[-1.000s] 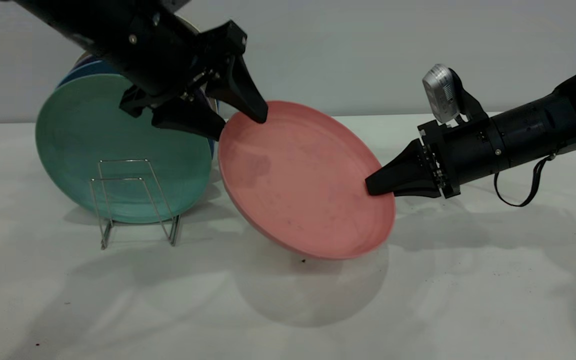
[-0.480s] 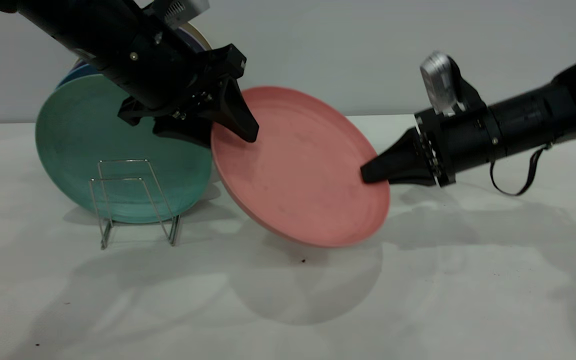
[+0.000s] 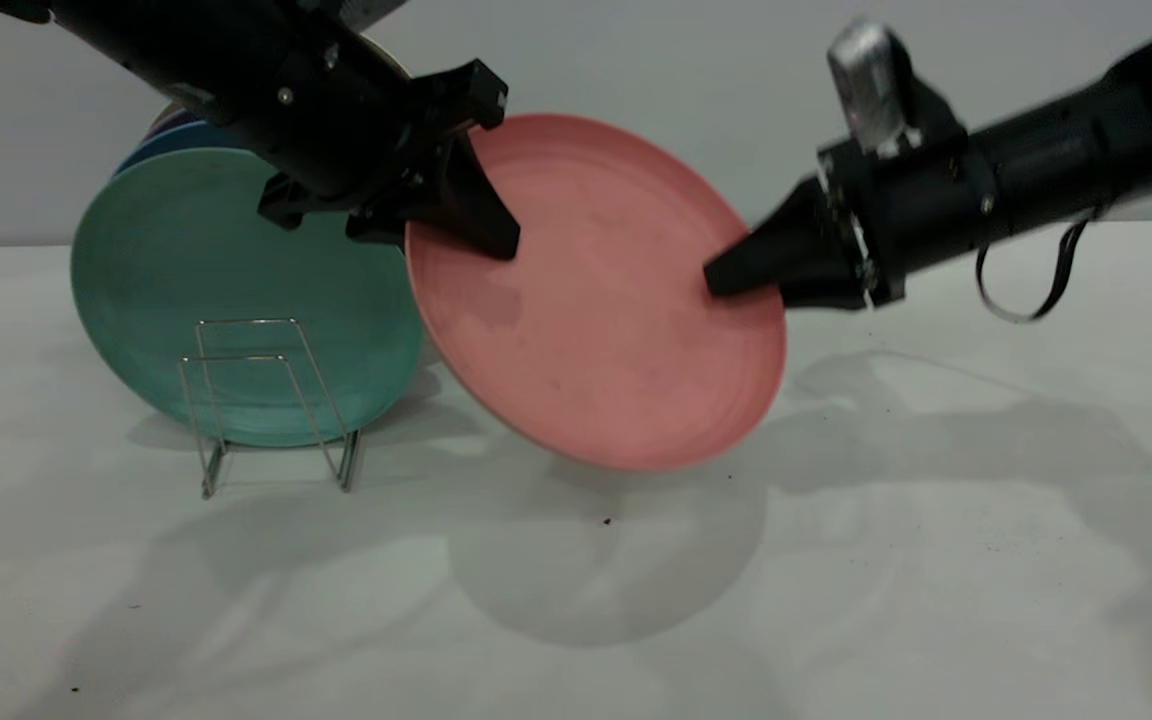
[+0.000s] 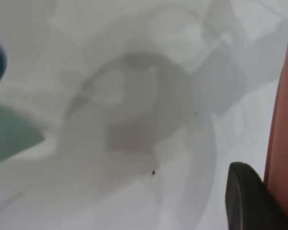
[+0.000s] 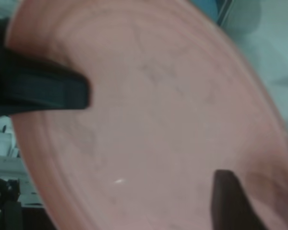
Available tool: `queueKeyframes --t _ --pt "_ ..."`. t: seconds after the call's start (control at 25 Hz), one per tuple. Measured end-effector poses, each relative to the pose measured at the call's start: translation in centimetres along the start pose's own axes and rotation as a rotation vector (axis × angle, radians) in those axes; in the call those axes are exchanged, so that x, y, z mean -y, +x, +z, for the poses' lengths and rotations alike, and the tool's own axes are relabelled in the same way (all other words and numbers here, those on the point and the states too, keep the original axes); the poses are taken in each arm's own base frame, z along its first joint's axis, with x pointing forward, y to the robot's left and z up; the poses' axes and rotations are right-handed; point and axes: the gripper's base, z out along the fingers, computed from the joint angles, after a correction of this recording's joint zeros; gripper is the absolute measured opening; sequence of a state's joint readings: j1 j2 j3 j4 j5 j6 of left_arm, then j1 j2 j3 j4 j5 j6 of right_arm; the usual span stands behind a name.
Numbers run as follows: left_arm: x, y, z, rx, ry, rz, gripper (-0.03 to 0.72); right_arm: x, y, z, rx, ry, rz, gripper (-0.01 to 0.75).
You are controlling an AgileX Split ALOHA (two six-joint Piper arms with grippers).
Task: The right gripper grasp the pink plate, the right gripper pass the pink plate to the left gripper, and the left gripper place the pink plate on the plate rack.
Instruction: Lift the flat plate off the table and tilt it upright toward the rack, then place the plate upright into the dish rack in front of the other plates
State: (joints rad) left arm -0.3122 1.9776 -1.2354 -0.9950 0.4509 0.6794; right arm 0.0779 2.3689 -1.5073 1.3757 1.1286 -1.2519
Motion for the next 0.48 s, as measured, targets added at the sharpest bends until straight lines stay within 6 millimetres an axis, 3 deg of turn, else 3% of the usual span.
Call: queueKeyframes --t 0.16,0.24,0.32,0.48 --pt "0.3 -0.2 -0.3 0.013 0.02 0.039 0.11 -2.4 -1.5 -2.0 0.012 0.026 -0.01 0.491" --pt "0.6 -0.2 -0.4 0.004 0.035 0.089 0.11 -4.1 -2.7 -3.7 0.046 0.041 -0.04 0.542" --pt "0.5 0.2 -0.3 -0.024 0.031 0.172 0.11 -6.7 -4.1 -5.8 0.108 0.029 -0.082 0.558" --pt "0.9 0.2 -1.1 -0.034 0.036 0.306 0.11 -13.7 -6.4 -11.3 0.219 0.033 -0.191 0.561"
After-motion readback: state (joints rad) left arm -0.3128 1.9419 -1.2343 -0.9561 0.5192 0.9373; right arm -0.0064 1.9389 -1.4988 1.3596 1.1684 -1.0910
